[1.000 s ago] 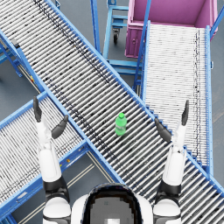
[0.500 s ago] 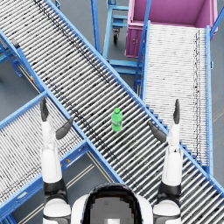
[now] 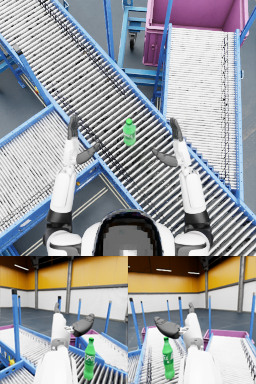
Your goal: Pick up the oil and place it on the left assembly line, put the cola on the right, and keep Sprite still
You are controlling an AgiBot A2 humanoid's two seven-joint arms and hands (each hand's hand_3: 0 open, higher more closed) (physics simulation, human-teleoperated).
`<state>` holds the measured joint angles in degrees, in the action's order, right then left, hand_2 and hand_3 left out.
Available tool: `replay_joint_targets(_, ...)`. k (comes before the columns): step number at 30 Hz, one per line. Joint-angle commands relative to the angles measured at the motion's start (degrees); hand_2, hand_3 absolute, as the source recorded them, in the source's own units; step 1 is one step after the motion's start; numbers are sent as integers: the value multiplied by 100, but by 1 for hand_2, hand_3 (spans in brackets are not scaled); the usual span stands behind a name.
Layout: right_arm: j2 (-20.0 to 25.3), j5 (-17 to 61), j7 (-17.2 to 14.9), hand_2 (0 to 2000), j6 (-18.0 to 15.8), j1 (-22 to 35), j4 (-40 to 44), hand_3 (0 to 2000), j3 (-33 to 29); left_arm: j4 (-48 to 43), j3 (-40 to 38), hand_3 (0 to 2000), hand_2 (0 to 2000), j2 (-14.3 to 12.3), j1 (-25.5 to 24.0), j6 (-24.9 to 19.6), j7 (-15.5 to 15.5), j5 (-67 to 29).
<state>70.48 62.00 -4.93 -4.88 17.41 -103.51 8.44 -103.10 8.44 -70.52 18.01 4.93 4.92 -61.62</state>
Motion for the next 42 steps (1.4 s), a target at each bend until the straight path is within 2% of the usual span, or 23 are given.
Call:
replay_joint_targets(1, -72, -249, -45, 0, -44, -45, 32, 0, 165, 10, 165, 0, 0, 74, -77, 45, 45, 229)
replay_joint_targets(9, -130, -456, -82, 0, -81, -81, 59, 0, 304, 19, 304, 0, 0, 134, -139, 82, 82, 419)
replay_joint_targets(42, -134, -472, -85, 0, -84, -83, 60, 0, 315, 19, 314, 0, 0, 138, -143, 85, 85, 433)
